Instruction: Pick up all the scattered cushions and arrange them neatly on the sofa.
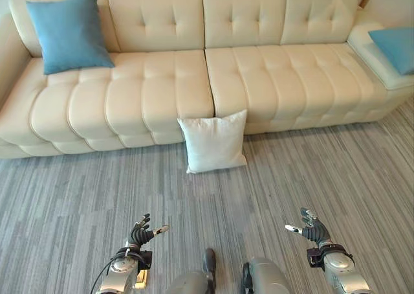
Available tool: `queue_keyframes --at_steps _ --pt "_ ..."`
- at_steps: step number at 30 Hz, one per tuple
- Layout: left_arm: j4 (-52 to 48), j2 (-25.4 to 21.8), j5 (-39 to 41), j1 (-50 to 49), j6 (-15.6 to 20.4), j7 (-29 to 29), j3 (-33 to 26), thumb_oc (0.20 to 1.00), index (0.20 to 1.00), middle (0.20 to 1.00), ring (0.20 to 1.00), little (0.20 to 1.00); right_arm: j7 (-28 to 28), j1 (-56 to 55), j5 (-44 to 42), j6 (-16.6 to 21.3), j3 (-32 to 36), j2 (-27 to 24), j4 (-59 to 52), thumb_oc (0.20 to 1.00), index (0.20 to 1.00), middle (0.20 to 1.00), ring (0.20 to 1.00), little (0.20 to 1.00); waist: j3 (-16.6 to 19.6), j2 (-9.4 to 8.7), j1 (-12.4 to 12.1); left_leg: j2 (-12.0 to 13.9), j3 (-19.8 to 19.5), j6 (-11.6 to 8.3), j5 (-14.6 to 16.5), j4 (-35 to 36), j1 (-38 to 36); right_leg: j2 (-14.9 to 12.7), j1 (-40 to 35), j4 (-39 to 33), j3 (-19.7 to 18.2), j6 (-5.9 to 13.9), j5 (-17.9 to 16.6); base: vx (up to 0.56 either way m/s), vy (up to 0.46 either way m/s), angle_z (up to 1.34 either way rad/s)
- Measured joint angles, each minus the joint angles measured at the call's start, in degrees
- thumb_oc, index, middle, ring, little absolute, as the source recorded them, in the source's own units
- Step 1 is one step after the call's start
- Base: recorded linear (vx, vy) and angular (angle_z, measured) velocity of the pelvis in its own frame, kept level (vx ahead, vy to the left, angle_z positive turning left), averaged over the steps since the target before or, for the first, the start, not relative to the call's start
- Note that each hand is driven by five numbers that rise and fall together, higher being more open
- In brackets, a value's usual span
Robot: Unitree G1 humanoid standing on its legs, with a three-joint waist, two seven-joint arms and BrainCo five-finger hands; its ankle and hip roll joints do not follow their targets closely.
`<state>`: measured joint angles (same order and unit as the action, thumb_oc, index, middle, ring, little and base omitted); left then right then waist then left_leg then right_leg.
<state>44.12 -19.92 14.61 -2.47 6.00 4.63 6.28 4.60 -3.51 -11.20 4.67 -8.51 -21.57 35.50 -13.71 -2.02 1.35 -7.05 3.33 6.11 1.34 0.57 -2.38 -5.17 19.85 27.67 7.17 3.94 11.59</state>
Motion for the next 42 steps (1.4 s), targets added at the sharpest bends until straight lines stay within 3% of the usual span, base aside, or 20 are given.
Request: queue_keyframes --at_steps 2,3,5,7,8,9,10,11,13,14,17,19,20,23,27,29,33,35,37,42 --pt "1.4 0.4 0.0 0.1 -0.2 0.0 -0.2 1.000 1.000 1.000 1.000 1.000 0.0 0.4 0.0 0.0 0.2 0.0 0.2 1.000 1.000 1.000 1.000 1.000 -0.2 0.37 0.7 -0.1 -1.4 -0.26 1.8 0.0 -1.5 0.4 1.6 -10.4 1.4 1.18 -4.4 0.44 -0.127 0.36" --pt "1.7 0.4 0.0 -1.1 -0.5 0.0 -0.2 1.000 1.000 1.000 1.000 1.000 0.0 0.1 0.0 -0.2 0.2 0.0 0.1 1.000 1.000 1.000 1.000 1.000 -0.4 0.50 1.5 -0.3 -3.2 -1.77 3.6 0.0 -3.6 0.5 2.5 -19.7 1.6 2.02 -9.9 0.42 -0.135 0.50" --pt "1.9 0.5 -0.1 -2.2 -0.5 0.1 -0.2 1.000 1.000 1.000 1.000 1.000 0.0 -0.2 0.0 -0.2 0.3 0.0 0.2 1.000 1.000 1.000 1.000 1.000 -0.3 0.33 1.8 -0.4 -3.9 -2.20 5.1 -0.2 -6.5 0.8 2.2 -26.5 2.5 1.83 -13.5 0.42 -0.198 0.45" --pt "2.1 0.9 -0.1 -2.9 -0.5 0.1 -0.1 1.000 1.000 1.000 1.000 1.000 -0.1 -0.6 0.0 -0.2 0.3 0.0 0.2 1.000 1.000 1.000 1.000 1.000 -0.2 0.63 3.0 0.0 -6.1 -3.58 6.4 -0.5 -10.5 0.8 0.9 -25.3 2.2 0.87 -16.2 0.44 -0.268 0.83" --pt "2.0 1.1 -0.2 -3.3 -0.3 -0.1 0.4 1.000 1.000 1.000 1.000 1.000 -0.2 -2.2 0.0 -0.2 0.3 0.3 0.8 1.000 1.000 1.000 1.000 1.000 1.1 -0.96 3.2 -1.1 -6.2 -5.64 7.8 -4.4 -11.8 -0.5 -2.3 -23.1 2.0 0.27 -16.4 0.18 -0.153 0.93" --pt "1.9 1.6 -0.1 -3.6 -0.2 -0.1 0.3 1.000 1.000 1.000 1.000 1.000 -0.2 -2.5 0.0 -0.2 0.5 0.1 1.4 1.000 1.000 1.000 1.000 1.000 1.8 -1.07 2.9 -1.3 -5.7 -7.18 8.8 -8.3 -11.5 -0.6 -4.0 -23.6 1.5 -2.73 -20.2 0.27 -0.232 0.85" --pt "2.0 2.4 -0.1 -3.6 -0.2 -0.1 0.3 1.000 1.000 1.000 1.000 1.000 -0.1 -1.8 0.0 -0.3 0.8 0.0 2.9 1.000 1.000 1.000 1.000 1.000 1.8 -0.81 3.0 -0.8 -4.6 -8.33 9.3 -16.8 -8.9 -0.4 -5.8 -22.7 1.6 -3.45 -20.7 0.26 -0.246 0.47" --pt "1.7 3.6 -0.1 -4.0 0.1 -0.1 0.3 1.000 1.000 1.000 1.000 1.000 -0.1 -2.3 0.0 -0.2 0.6 -0.8 2.8 1.000 1.000 1.000 1.000 1.000 2.5 0.17 2.6 0.5 -2.0 -10.70 7.7 -28.1 -4.3 0.6 -8.1 -23.4 1.3 -7.09 -21.1 0.26 -0.246 0.15" --pt "2.2 4.5 0.0 -5.7 0.0 -0.2 0.4 1.000 1.000 1.000 1.000 1.000 -0.1 -0.5 0.0 0.1 0.4 -2.2 1.9 1.000 1.000 1.000 1.000 1.000 3.1 2.60 1.0 6.3 3.0 -10.36 3.9 -43.6 2.6 4.3 -10.9 -24.8 0.8 -9.03 -20.6 0.32 -0.211 -0.39" --pt "2.3 4.0 0.0 -6.0 -0.2 -0.3 0.2 1.000 1.000 1.000 1.000 1.000 0.0 0.6 0.0 0.0 0.4 -2.1 2.0 1.000 1.000 1.000 1.000 1.000 3.2 2.84 0.9 7.8 3.8 -10.16 5.3 -44.5 4.2 5.2 -12.5 -25.4 0.0 -10.98 -18.6 0.38 -0.163 -0.32" --pt "2.2 2.7 0.0 -4.3 -0.2 -0.3 0.3 1.000 1.000 1.000 1.000 1.000 0.2 1.3 -0.1 -0.1 0.5 -2.1 2.0 1.000 1.000 1.000 1.000 1.000 2.3 0.14 0.9 9.3 4.3 -10.72 6.3 -39.0 8.9 5.0 -15.9 -26.9 0.4 -10.84 -17.6 0.20 -0.027 -0.04" --pt "1.9 2.4 -0.1 -3.3 -0.2 -0.5 0.4 1.000 1.000 1.000 1.000 1.000 0.4 1.5 -0.1 -0.1 0.6 -2.2 1.9 1.000 1.000 1.000 1.000 1.000 2.0 -0.81 1.3 9.6 4.8 -10.88 6.3 -32.0 11.3 5.0 -18.8 -28.2 0.6 -10.65 -16.1 0.20 0.007 0.04" --pt "1.6 2.5 -0.1 -2.4 -0.2 -0.7 0.6 1.000 1.000 1.000 1.000 1.000 0.5 1.0 -0.1 -0.2 0.6 -2.5 2.1 1.000 1.000 1.000 1.000 1.000 1.7 -1.16 1.8 9.8 5.4 -11.06 6.1 -24.4 11.3 5.2 -20.3 -29.3 1.4 -10.37 -16.1 0.17 0.062 0.03" --pt "1.9 2.3 -0.7 -1.4 -0.4 -0.8 0.6 1.000 1.000 1.000 1.000 1.000 1.0 0.8 -0.1 -0.3 0.6 -2.7 3.1 1.000 1.000 1.000 1.000 1.000 1.5 -0.68 2.7 10.7 6.9 -9.95 2.8 -14.7 11.5 6.7 -23.1 -30.9 2.2 -9.22 -15.1 0.16 0.088 -0.07" --pt "2.0 2.3 -2.3 -1.3 -0.5 -0.9 0.7 1.000 1.000 1.000 1.000 1.000 1.1 0.1 0.0 -0.5 0.7 -2.9 3.6 1.000 1.000 1.000 1.000 1.000 1.6 0.19 3.2 8.8 5.5 -9.22 -0.8 -7.6 6.7 7.6 -24.2 -30.9 1.4 -7.90 -14.2 0.13 0.126 -0.12" --pt "1.9 2.1 -2.3 -1.4 -0.6 -0.9 0.4 1.000 1.000 1.000 1.000 1.000 1.1 0.2 0.0 -1.0 0.7 -2.7 3.6 1.000 1.000 1.000 1.000 1.000 1.6 0.84 3.1 8.2 5.4 -6.28 -1.9 -1.3 2.0 8.2 -24.7 -30.9 0.2 -7.40 -13.9 0.07 0.113 -0.16" --pt "1.2 1.7 -2.3 -1.5 -0.6 -0.9 0.3 1.000 1.000 1.000 1.000 1.000 0.9 0.4 0.8 -1.4 0.6 -2.5 3.5 1.000 1.000 1.000 1.000 1.000 1.6 1.16 2.7 6.8 7.1 -3.99 -3.3 2.0 -0.3 6.6 -22.0 -24.6 -1.2 -3.37 -11.4 -0.02 0.121 -0.21" --pt "1.0 1.3 -2.3 -1.4 -0.7 -0.7 0.3 1.000 1.000 1.000 1.000 1.000 0.8 2.2 1.3 -1.5 0.6 -2.5 3.0 1.000 1.000 1.000 1.000 1.000 0.5 2.76 2.3 8.1 8.6 -2.97 -3.5 2.2 -0.1 5.9 -14.1 -10.5 -0.7 2.14 -8.7 -0.04 0.019 -0.22" --pt "1.1 0.5 -2.3 -1.4 -0.7 -0.3 0.0 1.000 1.000 1.000 1.000 1.000 0.3 1.9 1.3 -1.6 0.5 -2.4 2.2 1.000 1.000 1.000 1.000 1.000 0.0 2.02 2.3 6.7 8.4 -2.25 -2.3 1.6 -0.3 1.6 -10.3 -4.5 -1.4 2.08 -4.9 0.07 -0.060 0.02" --pt "1.7 -0.7 -2.3 -2.0 -0.7 -0.1 -0.3 1.000 1.000 1.000 1.000 1.000 0.3 1.4 1.3 -1.6 0.5 -2.0 2.3 1.000 1.000 1.000 1.000 1.000 -0.3 0.48 1.2 5.6 7.0 -1.87 -2.0 1.1 0.7 -3.4 -10.3 -13.3 -4.3 2.68 -5.2 0.10 -0.127 0.08"
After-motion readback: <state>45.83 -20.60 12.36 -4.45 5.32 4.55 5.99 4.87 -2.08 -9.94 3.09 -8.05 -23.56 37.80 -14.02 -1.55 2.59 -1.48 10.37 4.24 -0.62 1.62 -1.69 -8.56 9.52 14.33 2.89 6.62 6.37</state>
